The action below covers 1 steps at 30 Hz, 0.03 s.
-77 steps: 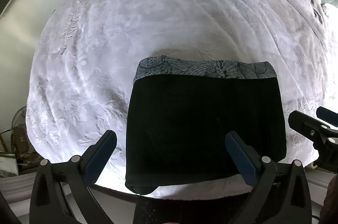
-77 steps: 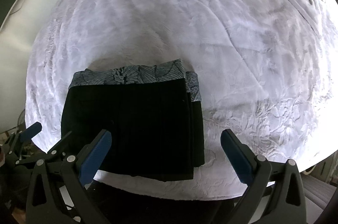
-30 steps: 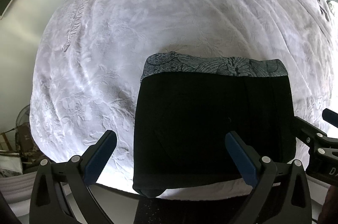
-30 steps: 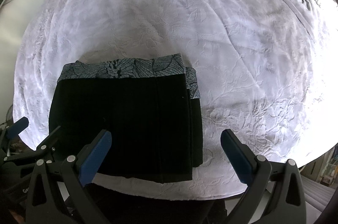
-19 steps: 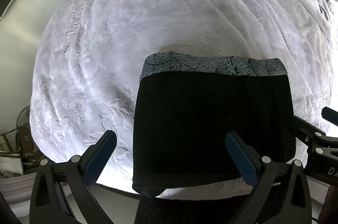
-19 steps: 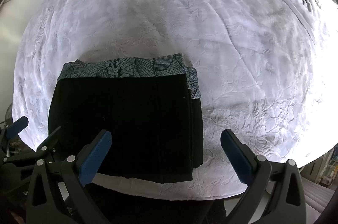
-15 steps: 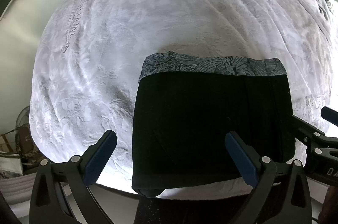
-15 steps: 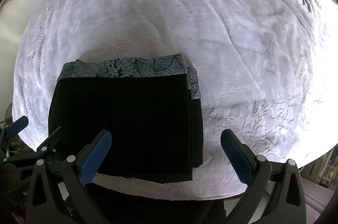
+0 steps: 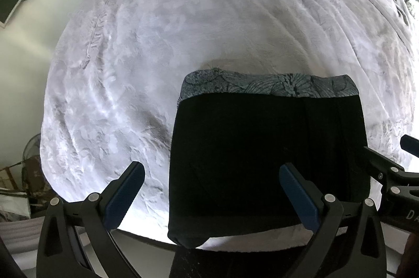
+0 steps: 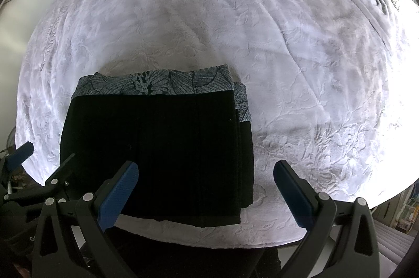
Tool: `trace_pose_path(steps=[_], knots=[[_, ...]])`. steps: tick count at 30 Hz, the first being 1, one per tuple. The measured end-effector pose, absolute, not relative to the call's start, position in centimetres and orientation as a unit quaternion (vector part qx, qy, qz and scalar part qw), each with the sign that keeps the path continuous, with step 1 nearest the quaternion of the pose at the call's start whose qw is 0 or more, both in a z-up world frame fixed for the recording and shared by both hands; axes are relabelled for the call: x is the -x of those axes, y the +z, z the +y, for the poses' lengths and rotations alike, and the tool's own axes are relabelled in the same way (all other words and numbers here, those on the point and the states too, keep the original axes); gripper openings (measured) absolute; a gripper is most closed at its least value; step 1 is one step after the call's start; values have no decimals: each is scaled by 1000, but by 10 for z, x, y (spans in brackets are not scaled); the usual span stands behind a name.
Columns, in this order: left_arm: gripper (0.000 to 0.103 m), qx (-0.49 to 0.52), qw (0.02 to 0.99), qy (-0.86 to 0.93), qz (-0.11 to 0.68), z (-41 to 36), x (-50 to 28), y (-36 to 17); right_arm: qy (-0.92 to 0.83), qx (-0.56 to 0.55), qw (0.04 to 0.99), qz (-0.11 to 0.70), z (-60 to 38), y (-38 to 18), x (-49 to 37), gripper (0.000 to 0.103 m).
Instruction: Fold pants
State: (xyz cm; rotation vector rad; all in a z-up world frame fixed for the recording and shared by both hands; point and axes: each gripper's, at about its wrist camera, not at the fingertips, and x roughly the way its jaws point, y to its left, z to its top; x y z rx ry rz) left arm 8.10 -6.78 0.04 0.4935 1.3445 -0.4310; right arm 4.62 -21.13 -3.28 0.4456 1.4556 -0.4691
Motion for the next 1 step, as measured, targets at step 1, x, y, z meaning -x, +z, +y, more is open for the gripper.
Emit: trace_pose_path(steps=[1], knots=[[103, -223, 732, -198, 613, -67, -81, 0, -211, -200, 699, 653, -211, -33, -46, 103]])
